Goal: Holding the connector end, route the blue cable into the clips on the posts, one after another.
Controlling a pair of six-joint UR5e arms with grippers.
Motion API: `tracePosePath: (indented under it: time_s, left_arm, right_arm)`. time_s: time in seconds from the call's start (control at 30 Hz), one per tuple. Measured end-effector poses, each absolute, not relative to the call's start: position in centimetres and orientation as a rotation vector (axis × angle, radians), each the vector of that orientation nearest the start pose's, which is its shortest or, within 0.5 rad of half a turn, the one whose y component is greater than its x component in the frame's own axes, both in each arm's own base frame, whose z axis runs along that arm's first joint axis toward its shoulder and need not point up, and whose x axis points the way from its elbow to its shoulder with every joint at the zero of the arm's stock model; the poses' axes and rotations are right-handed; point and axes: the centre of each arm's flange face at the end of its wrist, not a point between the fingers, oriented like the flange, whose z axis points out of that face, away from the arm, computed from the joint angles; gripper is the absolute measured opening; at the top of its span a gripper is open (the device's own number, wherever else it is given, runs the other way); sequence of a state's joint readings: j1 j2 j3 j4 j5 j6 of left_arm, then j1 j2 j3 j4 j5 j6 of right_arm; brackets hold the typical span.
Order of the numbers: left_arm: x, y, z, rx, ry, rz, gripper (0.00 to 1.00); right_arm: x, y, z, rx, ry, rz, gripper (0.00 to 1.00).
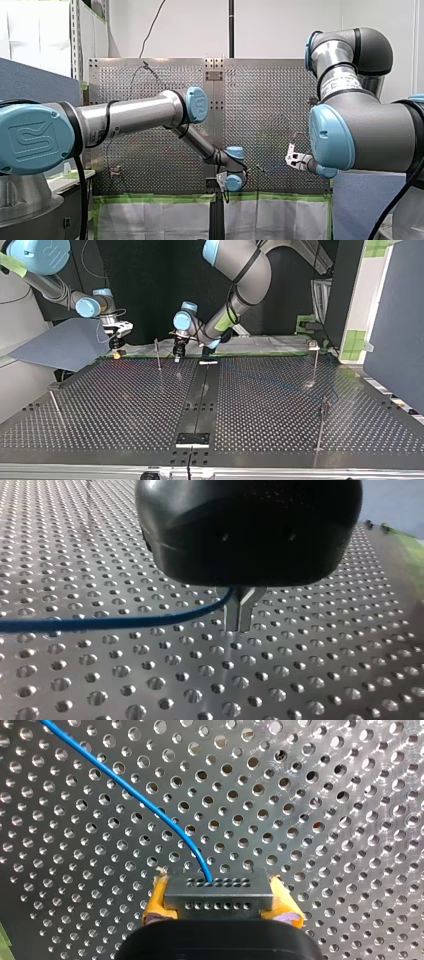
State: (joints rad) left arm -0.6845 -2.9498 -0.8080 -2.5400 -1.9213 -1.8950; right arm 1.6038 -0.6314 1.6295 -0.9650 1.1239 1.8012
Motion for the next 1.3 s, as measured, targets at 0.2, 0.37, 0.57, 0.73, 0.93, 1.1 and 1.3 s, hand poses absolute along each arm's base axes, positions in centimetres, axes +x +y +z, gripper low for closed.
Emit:
tracePosePath:
  time_s: [0.2,0.37,0.57,0.73,0.93,1.1,1.3]
  left_arm:
    - [57.7,-60.0,-8.2,0.057,1.643,-0.465,0.99]
    - [57.0,-60.4,-7.8,0.108,1.666,-0.426,0.99]
    - [56.2,-60.6,-6.9,0.145,1.688,-0.353,0.99]
    - [56.0,-61.0,-5.0,0.179,1.692,-0.313,0.99]
    - [55.0,-62.1,-2.5,0.226,1.695,-0.294,0.99]
    - [52.9,-62.9,-2.7,0.272,1.733,-0.277,0.99]
    - [50.2,-62.7,-4.6,0.324,1.794,-0.228,0.99]
  right_arm:
    - [19.7,-63.6,-1.9,1.506,-1.188,1.699,0.00]
    - [19.7,-63.6,-1.9,1.505,-1.189,1.699,0.00]
    - [19.7,-63.6,-1.9,1.506,-1.188,1.699,0.00]
    - [19.7,-63.6,-1.9,1.505,-1.189,1.700,0.00]
    - [19.8,-63.5,-1.9,1.512,-1.197,1.698,0.00]
    - [19.8,-63.4,-2.0,1.516,-1.205,1.695,0.00]
    - [19.7,-63.4,-2.0,1.518,-1.210,1.692,0.00]
